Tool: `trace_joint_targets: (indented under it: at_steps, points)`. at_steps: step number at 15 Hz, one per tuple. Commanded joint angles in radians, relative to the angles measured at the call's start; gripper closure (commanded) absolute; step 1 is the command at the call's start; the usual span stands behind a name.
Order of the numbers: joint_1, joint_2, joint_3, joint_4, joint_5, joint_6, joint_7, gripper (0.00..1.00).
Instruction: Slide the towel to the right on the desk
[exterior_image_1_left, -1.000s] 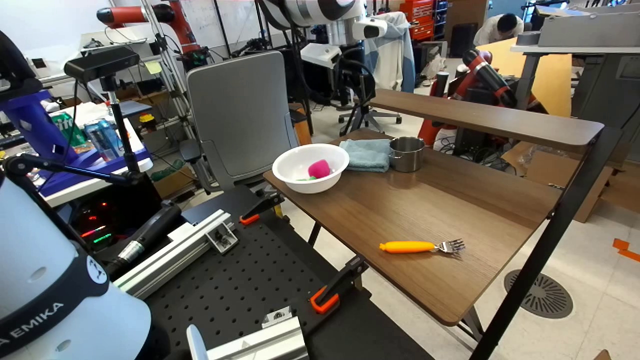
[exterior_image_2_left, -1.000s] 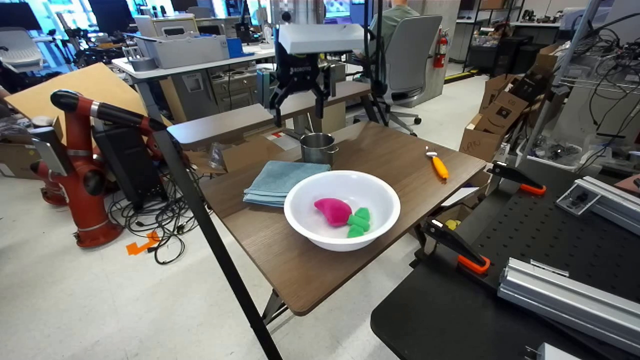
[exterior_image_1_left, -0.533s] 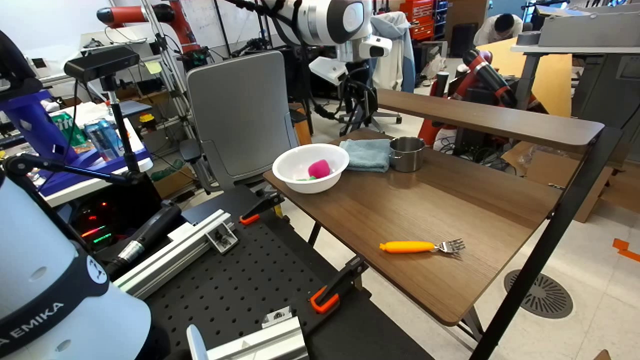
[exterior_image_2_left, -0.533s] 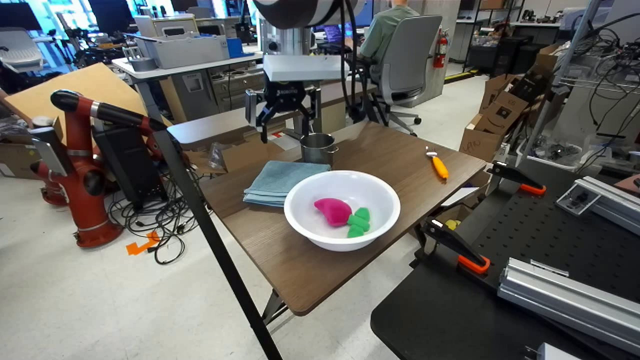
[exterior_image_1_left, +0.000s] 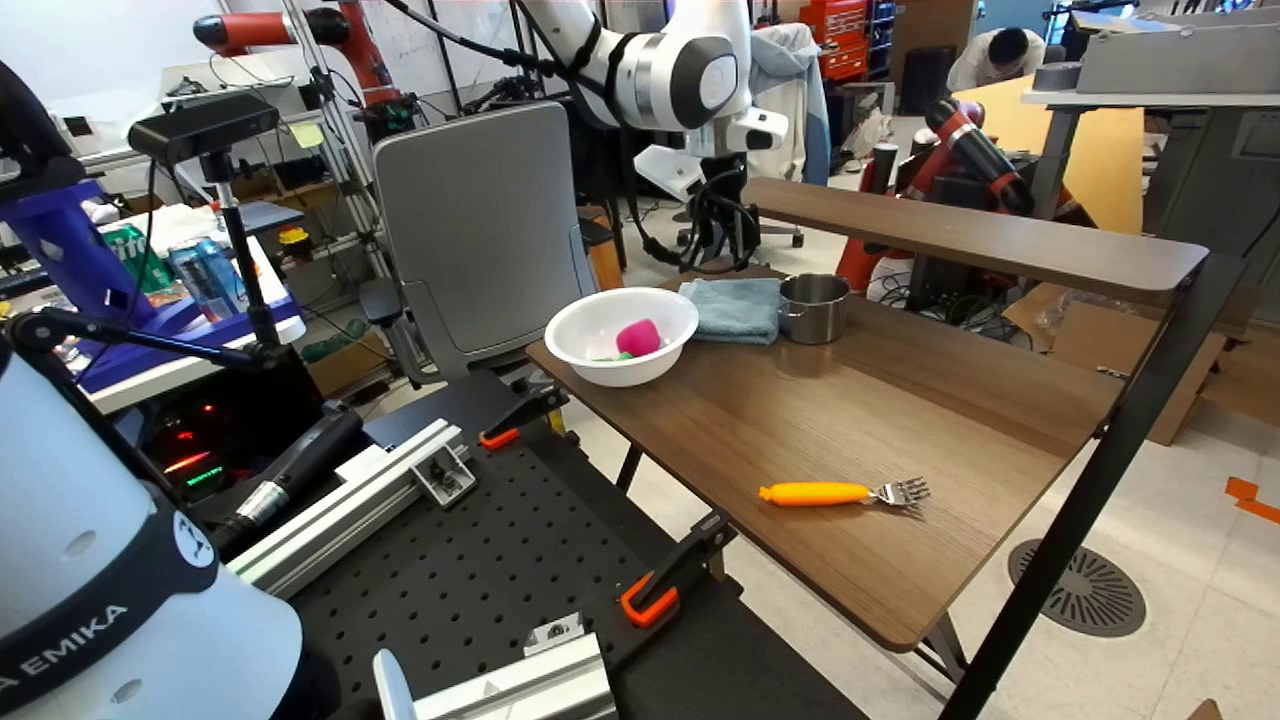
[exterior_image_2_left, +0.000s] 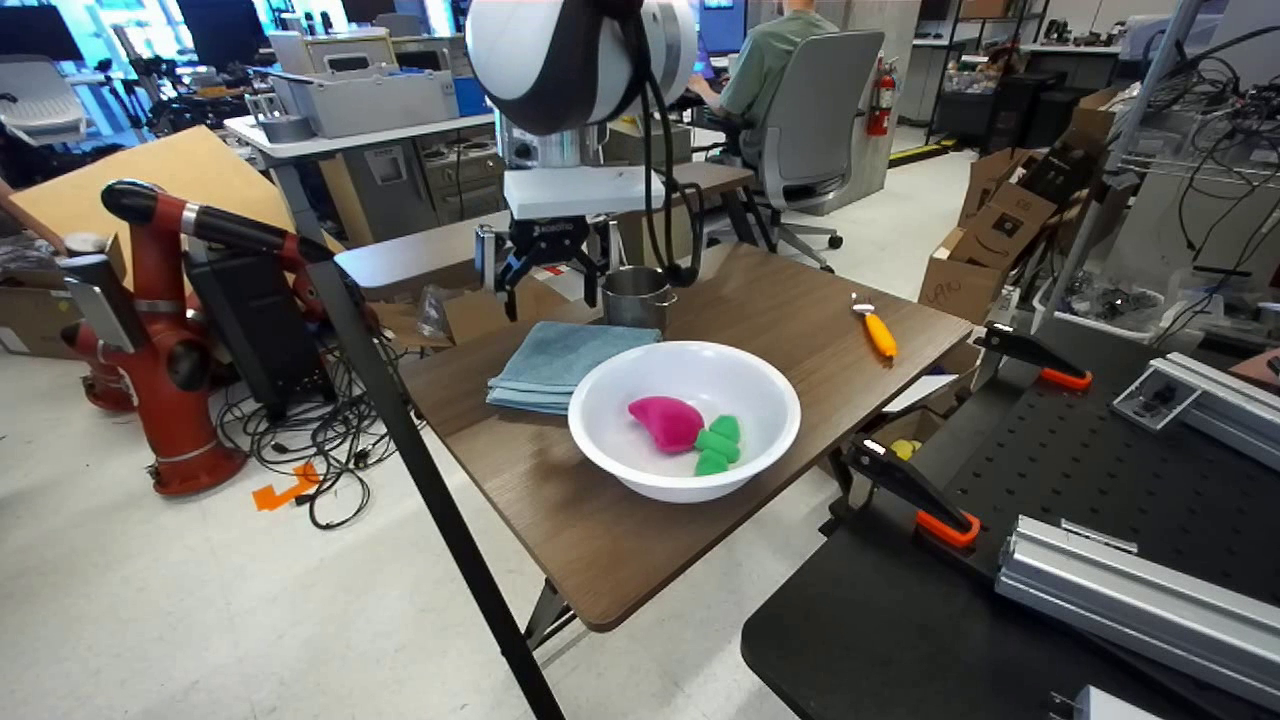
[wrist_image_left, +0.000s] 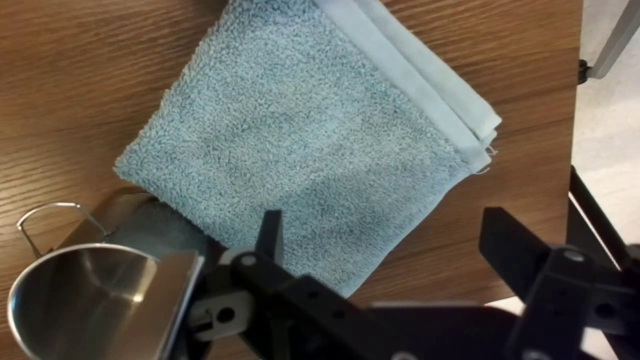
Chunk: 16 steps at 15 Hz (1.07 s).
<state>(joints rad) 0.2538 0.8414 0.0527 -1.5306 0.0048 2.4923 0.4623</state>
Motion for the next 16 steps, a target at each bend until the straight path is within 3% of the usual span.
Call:
trace_joint_targets:
  at_steps: [1,16]
  points:
    - [0.016,0.076,-0.020,0.093,0.030,-0.032,0.006,0.00]
    - [0.006,0.192,-0.035,0.182,0.030,-0.137,0.001,0.00]
